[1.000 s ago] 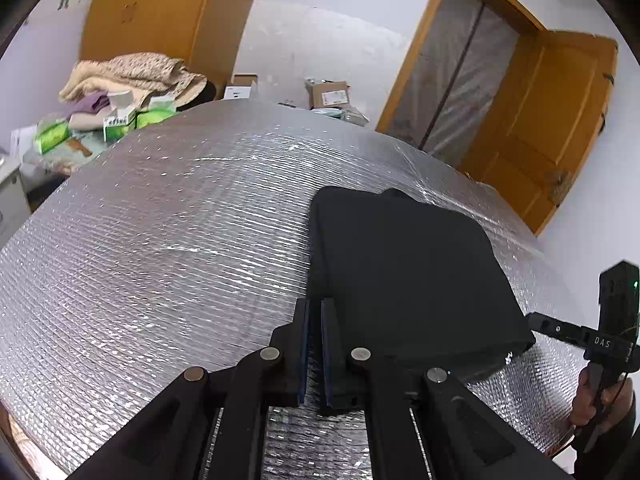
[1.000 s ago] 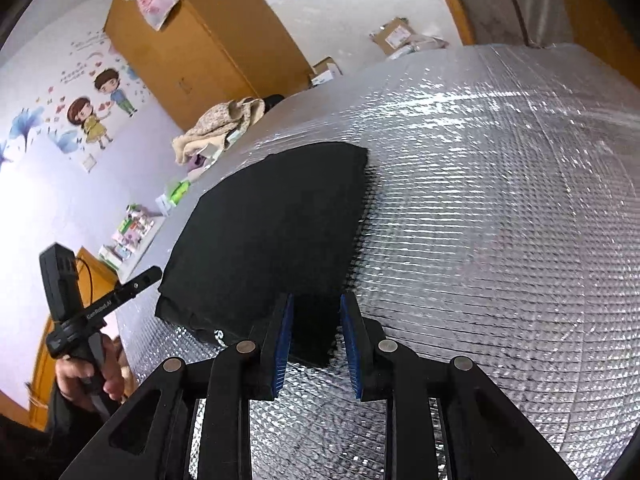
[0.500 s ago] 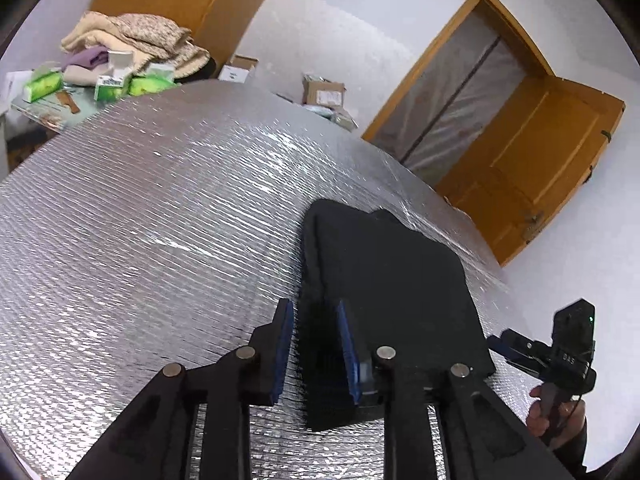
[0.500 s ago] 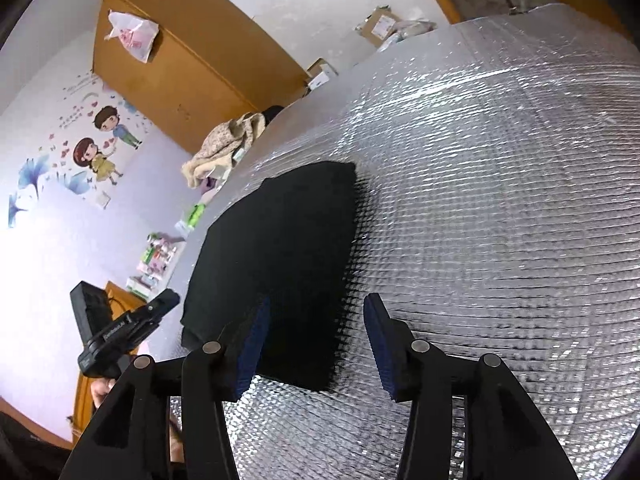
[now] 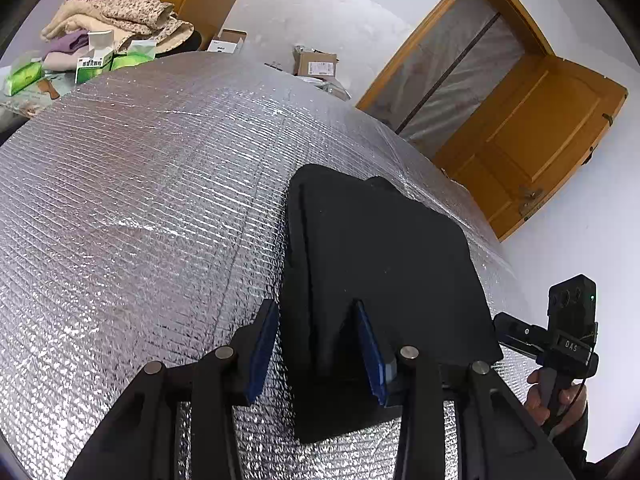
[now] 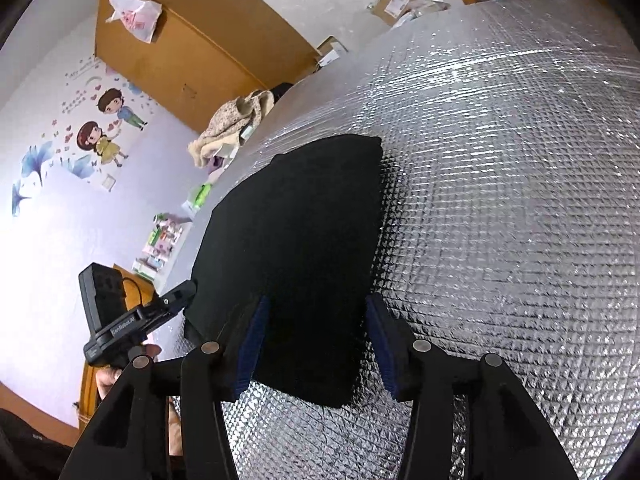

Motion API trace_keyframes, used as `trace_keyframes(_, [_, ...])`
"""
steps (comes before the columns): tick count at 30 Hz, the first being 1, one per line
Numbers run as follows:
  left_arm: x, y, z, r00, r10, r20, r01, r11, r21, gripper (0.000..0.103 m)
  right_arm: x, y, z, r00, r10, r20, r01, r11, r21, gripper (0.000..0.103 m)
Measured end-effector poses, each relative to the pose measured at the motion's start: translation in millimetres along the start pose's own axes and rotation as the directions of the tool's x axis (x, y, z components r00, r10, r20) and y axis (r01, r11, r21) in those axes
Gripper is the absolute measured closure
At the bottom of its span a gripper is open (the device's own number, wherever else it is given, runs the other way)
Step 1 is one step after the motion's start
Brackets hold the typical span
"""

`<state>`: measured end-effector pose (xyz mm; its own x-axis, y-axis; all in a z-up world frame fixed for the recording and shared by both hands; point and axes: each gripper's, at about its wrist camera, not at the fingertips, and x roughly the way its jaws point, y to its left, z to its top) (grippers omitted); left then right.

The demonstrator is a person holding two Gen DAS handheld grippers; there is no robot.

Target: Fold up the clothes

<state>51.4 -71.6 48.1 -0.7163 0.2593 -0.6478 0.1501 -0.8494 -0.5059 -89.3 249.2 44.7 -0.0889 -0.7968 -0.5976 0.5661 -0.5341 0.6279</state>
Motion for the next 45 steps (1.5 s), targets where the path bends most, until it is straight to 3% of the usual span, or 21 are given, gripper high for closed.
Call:
trace_keyframes(9, [11, 5, 7, 0.999, -0.053, -0.001, 0.053, 0.998, -0.037, 0.062, 13, 0, 8, 1.0, 0.017, -0.006, -0.017, 1.0, 0.011, 0.05])
trace_keyframes(15, [15, 2, 13, 0.999, -0.05, -0.022, 0.049, 0.998, -0.029, 0.063, 20, -3, 16, 1.0, 0.031, -0.005, -0.03, 0.999, 0.034, 0.05])
trace_keyframes(22, [9, 1, 6, 0.997, -0.063, -0.032, 0.062, 0.997, -0.043, 0.077, 18, 2, 12, 0.999, 0.031, -0.029, -0.03, 0.999, 0.039, 0.051])
trace_keyframes(29, [9, 1, 10, 0.998, -0.059, -0.039, 0.057, 0.998, -0.034, 0.079, 17, -2, 10, 0.998, 0.05, -0.047, -0.048, 0.998, 0.049, 0.052])
trace_keyframes(33, [6, -12, 16, 1.0, -0.014, -0.02, 0.014, 1.0, 0.025, 0.084, 17, 7, 13, 1.0, 0.008, -0.027, -0.008, 1.0, 0.015, 0.072])
trace_keyframes(37, [-6, -18, 27, 1.0, -0.018, 0.021, 0.017, 0.998, 0.053, 0.085, 9, 15, 20, 1.0, -0.004, 0.01, 0.004, 1.0, -0.029, 0.088])
trace_keyframes(45, [-22, -44, 67, 0.993, -0.013, 0.114, -0.004, 0.989, 0.15, 0.085, 8, 44, 49, 0.998, 0.004, 0.056, 0.004, 0.992, -0.127, 0.089])
